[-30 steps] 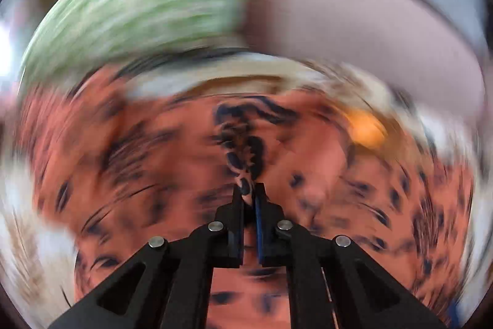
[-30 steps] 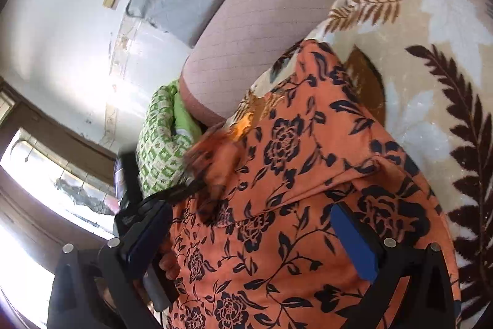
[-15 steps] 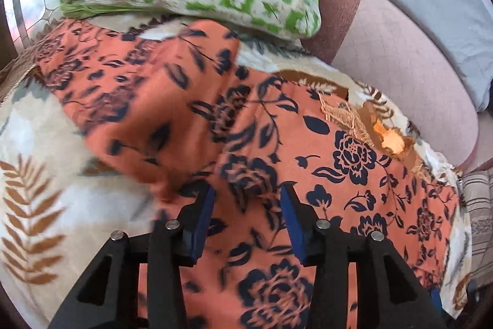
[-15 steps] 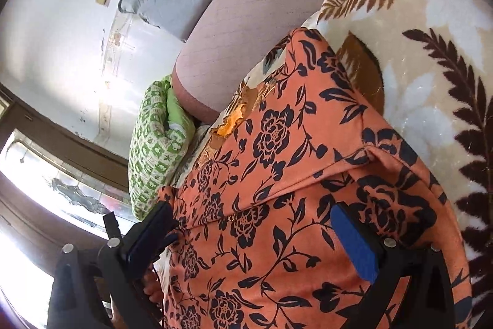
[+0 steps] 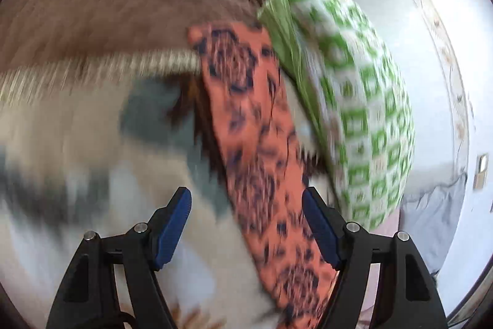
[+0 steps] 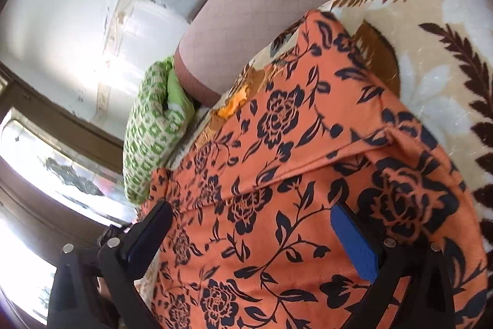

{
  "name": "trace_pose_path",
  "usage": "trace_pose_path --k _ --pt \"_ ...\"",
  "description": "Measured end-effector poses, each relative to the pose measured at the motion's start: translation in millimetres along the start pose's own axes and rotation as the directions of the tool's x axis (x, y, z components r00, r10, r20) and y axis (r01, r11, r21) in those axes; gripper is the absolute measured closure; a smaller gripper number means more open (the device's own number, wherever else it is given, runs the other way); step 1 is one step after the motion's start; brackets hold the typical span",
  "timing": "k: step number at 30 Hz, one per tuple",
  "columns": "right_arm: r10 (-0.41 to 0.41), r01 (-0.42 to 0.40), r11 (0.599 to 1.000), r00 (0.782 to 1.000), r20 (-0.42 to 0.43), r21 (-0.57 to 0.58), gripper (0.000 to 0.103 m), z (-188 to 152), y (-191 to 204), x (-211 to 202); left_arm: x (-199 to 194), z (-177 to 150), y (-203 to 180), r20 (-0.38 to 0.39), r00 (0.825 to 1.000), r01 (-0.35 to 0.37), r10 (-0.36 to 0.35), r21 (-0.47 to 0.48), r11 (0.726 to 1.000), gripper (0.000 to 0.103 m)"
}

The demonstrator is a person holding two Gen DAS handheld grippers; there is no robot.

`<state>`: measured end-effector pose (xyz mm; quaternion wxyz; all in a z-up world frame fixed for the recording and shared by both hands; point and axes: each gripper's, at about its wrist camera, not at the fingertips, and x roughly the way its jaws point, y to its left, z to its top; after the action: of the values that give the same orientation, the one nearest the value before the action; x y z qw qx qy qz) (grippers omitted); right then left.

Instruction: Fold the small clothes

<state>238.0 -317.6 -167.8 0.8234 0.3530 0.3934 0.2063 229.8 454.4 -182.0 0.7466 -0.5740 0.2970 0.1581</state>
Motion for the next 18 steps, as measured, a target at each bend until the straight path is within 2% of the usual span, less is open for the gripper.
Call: trace_pose_path --k 6,8,9,11,12,13,14,16,18 --pt "-0.015 0.014 0.999 0.999 -0.028 -0.036 0.0 -5.6 4.4 14.5 25.3 39.3 1.7 0.012 1.0 -0.003 0.004 -0.051 0.999 0.029" --pt "-0.021 0.019 0.998 0.999 -0.035 -0.052 0.0 -7.4 6.3 17.4 34.2 47.5 -7.2 0.016 1.0 -0.005 0.006 -0.052 0.999 0.04" --pt "-0.023 0.021 0.998 0.999 -0.037 -0.058 0.0 -7.6 6.6 17.7 39.7 51.4 -11.2 -0.012 1.0 0.023 -0.023 0.014 1.0 0.05" --pt "-0.024 0.022 0.998 0.999 -0.038 -0.059 0.0 -8.1 6.9 18.4 51.3 56.6 -12.5 -0.005 1.0 -0.017 0.017 0.011 1.0 0.054" --pt "-0.022 0.02 0.998 0.999 -0.037 -0.059 0.0 -8.3 6.6 18.3 54.8 60.2 -11.6 -0.002 1.0 -0.024 0.024 0.007 1.0 0.065" --pt "-0.021 0.019 0.998 0.999 -0.037 -0.059 0.0 -7.7 6.9 18.4 56.7 63.3 -10.7 0.003 0.999 -0.043 0.043 0.008 0.999 0.087" --pt "-0.021 0.018 0.998 0.999 -0.038 -0.06 0.0 -7.9 6.8 18.4 59.7 67.0 -9.8 -0.002 0.996 -0.086 0.086 0.013 0.996 0.099" --pt "-0.02 0.017 0.998 0.999 -0.038 -0.062 0.0 -7.6 6.5 18.1 56.2 68.9 -12.8 0.002 0.996 -0.092 0.092 0.029 0.995 0.098" --pt "-0.021 0.018 0.998 0.999 -0.038 -0.064 0.0 -7.3 6.5 18.1 43.1 64.9 -27.2 0.043 0.993 -0.115 0.111 0.086 0.99 0.098"
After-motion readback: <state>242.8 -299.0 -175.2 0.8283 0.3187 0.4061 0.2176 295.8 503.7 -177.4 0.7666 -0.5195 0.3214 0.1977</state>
